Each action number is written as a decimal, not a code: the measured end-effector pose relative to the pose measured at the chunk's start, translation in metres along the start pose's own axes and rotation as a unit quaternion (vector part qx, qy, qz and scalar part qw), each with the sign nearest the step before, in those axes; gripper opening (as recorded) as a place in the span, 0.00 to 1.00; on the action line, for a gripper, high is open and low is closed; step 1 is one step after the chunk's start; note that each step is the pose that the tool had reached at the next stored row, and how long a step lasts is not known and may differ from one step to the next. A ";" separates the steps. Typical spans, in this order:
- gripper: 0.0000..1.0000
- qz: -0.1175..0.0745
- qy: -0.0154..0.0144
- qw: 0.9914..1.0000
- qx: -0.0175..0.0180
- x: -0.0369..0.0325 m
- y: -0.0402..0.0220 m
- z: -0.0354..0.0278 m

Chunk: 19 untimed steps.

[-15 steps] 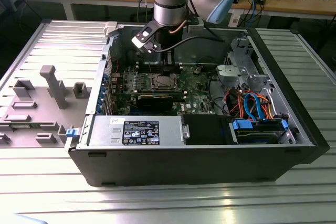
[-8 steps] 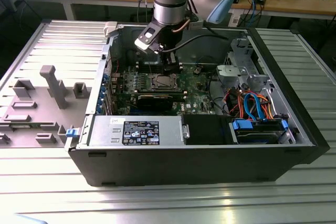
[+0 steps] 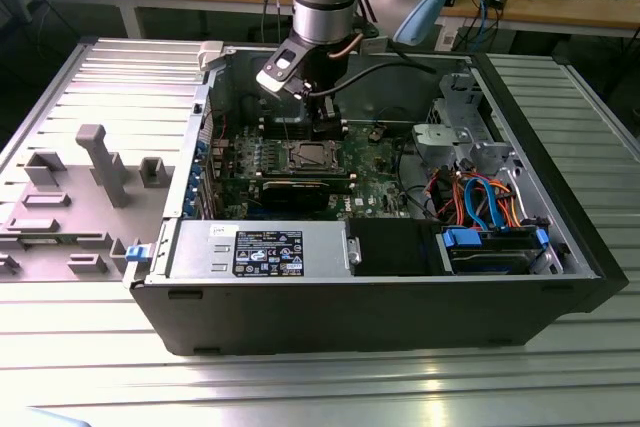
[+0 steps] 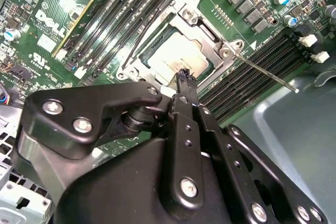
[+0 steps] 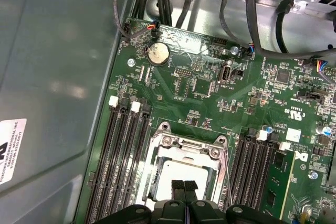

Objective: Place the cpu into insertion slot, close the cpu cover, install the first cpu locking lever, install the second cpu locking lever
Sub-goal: 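Install the first cpu locking lever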

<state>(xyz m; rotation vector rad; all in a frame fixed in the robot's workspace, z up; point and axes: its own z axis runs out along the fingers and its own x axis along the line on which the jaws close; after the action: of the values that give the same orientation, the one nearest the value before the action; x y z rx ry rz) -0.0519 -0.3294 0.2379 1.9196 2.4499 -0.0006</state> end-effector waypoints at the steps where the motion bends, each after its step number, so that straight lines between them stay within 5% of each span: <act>1: 0.11 0.000 0.000 1.000 0.000 0.0000 0.0000 0.0000; 8: 0.11 -0.003 0.000 1.000 0.000 0.0000 0.0000 -0.0004; 11: 0.11 -0.033 0.001 0.999 0.000 0.0000 -0.0006 -0.0078; 13: 0.11 -0.097 0.002 0.995 -0.001 0.0000 -0.0008 -0.0086; 16: 0.11 -0.142 0.003 0.990 -0.002 0.0000 -0.0008 -0.0084; 19: 0.11 -0.164 0.003 0.986 -0.003 0.0000 -0.0008 -0.0112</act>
<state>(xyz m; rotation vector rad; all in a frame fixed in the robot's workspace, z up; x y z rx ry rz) -0.0529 -0.3294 0.2491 1.4922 2.7341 0.0054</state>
